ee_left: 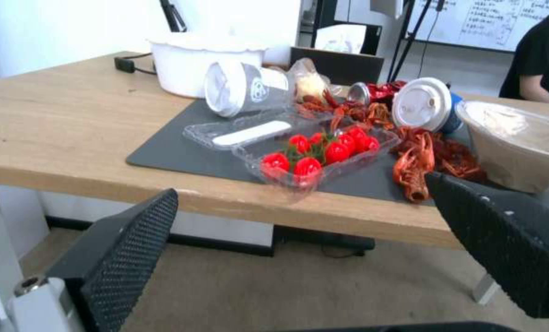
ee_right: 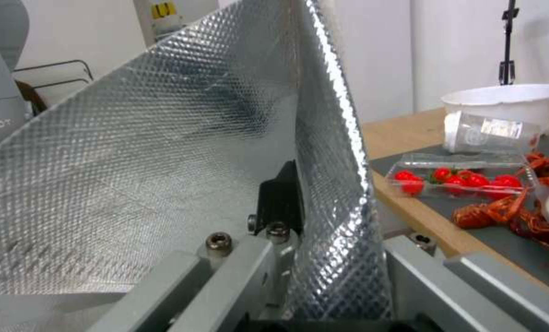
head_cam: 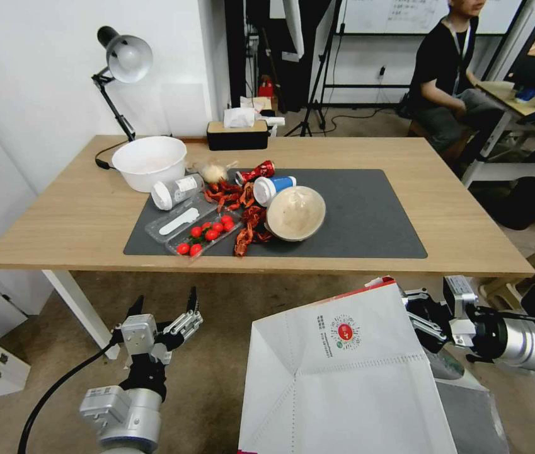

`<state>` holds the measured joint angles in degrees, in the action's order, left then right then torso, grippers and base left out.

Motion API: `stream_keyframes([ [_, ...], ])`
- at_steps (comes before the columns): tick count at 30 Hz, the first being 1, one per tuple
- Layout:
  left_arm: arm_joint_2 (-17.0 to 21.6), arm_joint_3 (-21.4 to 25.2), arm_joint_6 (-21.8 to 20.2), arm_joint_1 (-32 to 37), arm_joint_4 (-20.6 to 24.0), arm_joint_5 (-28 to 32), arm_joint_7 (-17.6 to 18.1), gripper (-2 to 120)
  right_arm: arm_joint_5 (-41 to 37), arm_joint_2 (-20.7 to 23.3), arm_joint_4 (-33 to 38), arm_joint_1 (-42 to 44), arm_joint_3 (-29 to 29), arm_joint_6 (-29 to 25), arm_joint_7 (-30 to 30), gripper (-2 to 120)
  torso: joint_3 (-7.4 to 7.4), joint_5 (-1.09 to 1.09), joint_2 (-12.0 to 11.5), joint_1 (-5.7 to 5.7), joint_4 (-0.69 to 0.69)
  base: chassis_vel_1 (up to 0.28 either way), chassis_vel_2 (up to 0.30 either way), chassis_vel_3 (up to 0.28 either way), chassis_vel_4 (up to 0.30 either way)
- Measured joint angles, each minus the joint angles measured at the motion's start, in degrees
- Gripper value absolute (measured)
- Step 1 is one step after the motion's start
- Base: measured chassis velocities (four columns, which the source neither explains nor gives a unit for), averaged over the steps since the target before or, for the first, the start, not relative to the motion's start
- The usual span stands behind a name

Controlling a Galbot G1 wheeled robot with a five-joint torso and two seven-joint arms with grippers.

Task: Pick up the food delivery bag from the floor and place it on the table.

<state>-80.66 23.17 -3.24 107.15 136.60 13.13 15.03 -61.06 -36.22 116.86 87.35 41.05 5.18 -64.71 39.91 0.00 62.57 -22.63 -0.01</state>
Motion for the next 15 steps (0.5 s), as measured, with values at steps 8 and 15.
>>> stream_keyframes([
  [8, -0.07, 0.11, 1.08, -0.10, -0.43, -0.32, 0.00, 100, 0.02, -0.17, -0.05, 0.08, 0.00, 0.00, -0.01, 0, 0.58, 0.00, 1.05, -0.46, 0.00, 0.000, 0.000, 0.000, 0.000],
  [15, -0.04, 0.23, 1.22, 0.00, -0.38, -0.22, -0.66, 100, 0.09, -0.28, -0.08, 0.51, 0.11, -0.02, 0.00, 0, 0.84, 0.00, 1.45, -0.63, 0.00, 0.000, 0.000, 0.000, 0.000],
])
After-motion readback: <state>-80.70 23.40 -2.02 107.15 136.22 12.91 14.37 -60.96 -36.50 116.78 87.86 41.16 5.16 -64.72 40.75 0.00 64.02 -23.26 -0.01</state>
